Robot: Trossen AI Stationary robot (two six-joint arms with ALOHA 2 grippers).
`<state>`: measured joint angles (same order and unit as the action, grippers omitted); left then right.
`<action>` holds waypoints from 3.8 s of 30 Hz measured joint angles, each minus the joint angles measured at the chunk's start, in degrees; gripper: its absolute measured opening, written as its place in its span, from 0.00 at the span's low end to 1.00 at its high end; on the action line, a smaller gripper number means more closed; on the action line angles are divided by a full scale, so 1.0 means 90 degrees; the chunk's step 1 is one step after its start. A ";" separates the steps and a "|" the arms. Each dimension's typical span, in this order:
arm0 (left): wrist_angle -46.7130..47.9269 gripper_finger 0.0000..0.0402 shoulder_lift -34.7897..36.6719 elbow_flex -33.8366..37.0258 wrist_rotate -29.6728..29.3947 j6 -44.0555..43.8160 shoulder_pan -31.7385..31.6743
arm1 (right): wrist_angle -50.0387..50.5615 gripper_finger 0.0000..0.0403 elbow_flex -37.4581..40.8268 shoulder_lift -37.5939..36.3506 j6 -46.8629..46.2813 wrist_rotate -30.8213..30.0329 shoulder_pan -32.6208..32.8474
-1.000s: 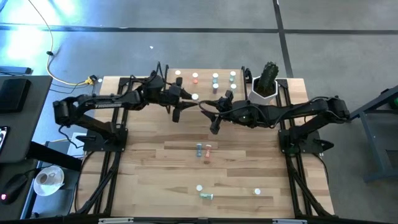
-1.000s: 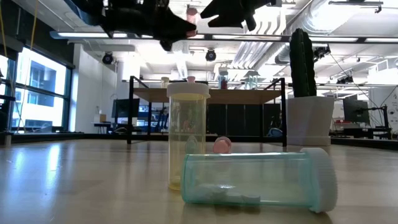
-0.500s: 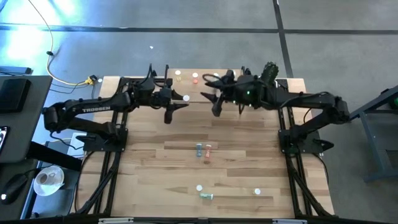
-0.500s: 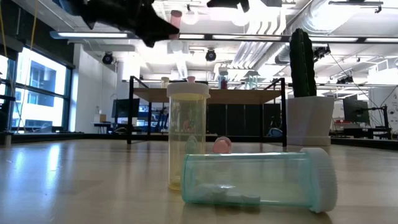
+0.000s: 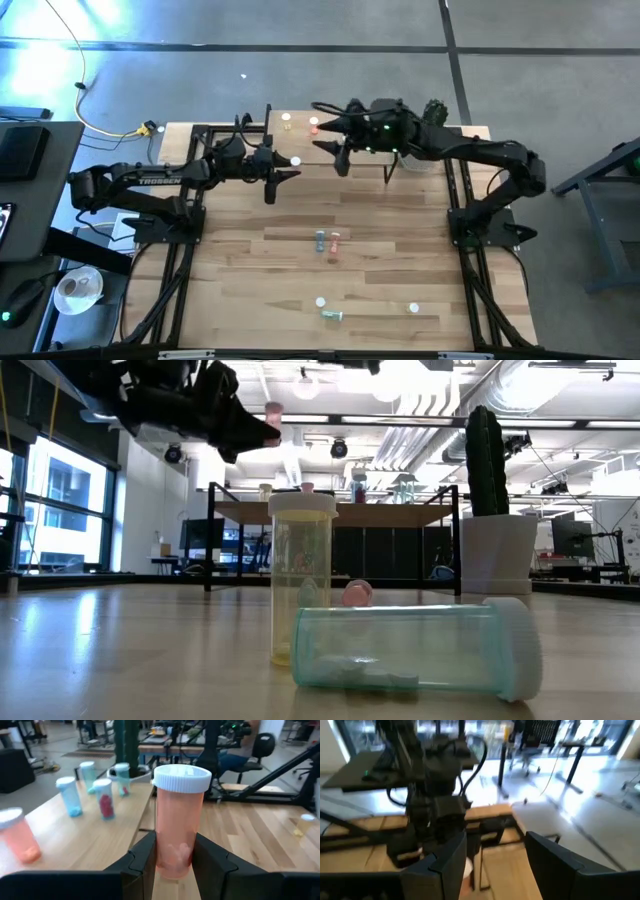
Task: Pick and place medicine bottles onto shelf by color
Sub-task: Put the left pink pill bottle on the shelf aligned with the other pink pill bottle
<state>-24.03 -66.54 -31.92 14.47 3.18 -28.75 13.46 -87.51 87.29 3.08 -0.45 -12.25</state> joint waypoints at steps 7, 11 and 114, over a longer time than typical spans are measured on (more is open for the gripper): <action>0.0068 0.24 -0.0052 0.0041 -0.0062 -0.0002 0.0005 | 0.0517 0.48 -0.0412 0.0731 0.0211 0.0427 -0.0015; 0.0073 0.24 -0.0152 0.0041 -0.0065 -0.0005 0.0029 | 0.0493 0.48 -0.0402 0.0990 0.0213 0.0482 -0.0012; 0.0536 0.50 0.1958 -0.0243 -0.0709 -0.0270 0.0233 | 0.0655 0.29 -0.0388 0.0950 -0.0087 -0.0074 -0.0460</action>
<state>-19.21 -48.92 -34.11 8.09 0.75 -26.65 19.36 -91.00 95.84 2.30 -1.12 -16.39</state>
